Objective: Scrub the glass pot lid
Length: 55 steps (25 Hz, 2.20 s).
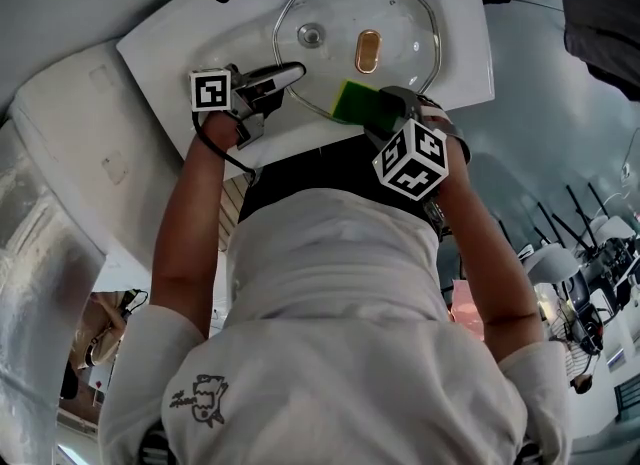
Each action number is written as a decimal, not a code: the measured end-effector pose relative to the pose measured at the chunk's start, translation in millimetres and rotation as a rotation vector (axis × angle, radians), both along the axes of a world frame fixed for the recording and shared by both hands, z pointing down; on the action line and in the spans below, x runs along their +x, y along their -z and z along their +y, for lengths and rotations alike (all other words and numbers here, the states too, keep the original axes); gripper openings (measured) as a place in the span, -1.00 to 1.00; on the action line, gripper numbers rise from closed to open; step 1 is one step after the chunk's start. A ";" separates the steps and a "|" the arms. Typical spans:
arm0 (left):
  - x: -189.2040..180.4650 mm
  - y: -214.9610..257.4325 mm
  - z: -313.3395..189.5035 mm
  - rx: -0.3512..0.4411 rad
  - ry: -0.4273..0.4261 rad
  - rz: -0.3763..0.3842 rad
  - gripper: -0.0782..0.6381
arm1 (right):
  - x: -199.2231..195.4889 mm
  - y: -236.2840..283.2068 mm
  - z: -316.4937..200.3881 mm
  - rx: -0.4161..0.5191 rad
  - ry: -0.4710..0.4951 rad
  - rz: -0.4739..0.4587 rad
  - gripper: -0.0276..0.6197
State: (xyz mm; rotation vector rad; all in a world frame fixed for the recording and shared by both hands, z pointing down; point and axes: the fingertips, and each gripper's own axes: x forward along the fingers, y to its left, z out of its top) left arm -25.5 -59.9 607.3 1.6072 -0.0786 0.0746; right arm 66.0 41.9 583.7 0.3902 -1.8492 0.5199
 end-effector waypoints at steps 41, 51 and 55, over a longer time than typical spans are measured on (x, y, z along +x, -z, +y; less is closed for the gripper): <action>-4.9 -2.4 -3.7 0.025 0.011 -0.022 -0.48 | 137.7 0.2 -102.1 -0.173 -0.358 -0.030 -0.02; -1.3 1.3 -6.3 0.041 0.035 -0.004 -0.47 | 20.2 3.5 -181.8 -0.152 0.125 -0.014 -0.02; -3.8 -0.3 -9.4 0.054 0.069 -0.009 -0.47 | 19.0 3.2 -186.8 -0.178 0.160 -0.004 -0.02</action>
